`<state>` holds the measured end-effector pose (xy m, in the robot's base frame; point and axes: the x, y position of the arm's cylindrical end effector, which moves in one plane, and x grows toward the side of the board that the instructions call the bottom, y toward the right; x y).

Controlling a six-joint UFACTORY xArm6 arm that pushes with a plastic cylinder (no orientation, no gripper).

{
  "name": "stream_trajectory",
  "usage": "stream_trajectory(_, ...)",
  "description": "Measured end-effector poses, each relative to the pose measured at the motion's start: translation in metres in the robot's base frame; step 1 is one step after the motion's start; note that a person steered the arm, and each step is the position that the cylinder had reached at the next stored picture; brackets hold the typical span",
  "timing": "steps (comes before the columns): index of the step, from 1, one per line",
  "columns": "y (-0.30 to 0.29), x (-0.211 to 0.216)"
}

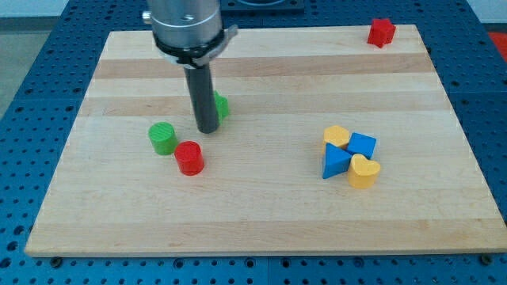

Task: Place green star left side of red star

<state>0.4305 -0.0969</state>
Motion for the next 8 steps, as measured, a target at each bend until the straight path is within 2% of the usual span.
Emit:
stream_trajectory(1, -0.02, -0.02)
stream_trajectory(2, -0.007, -0.045)
stream_trajectory(6, 0.076, -0.122)
stream_trajectory(8, 0.074, -0.067)
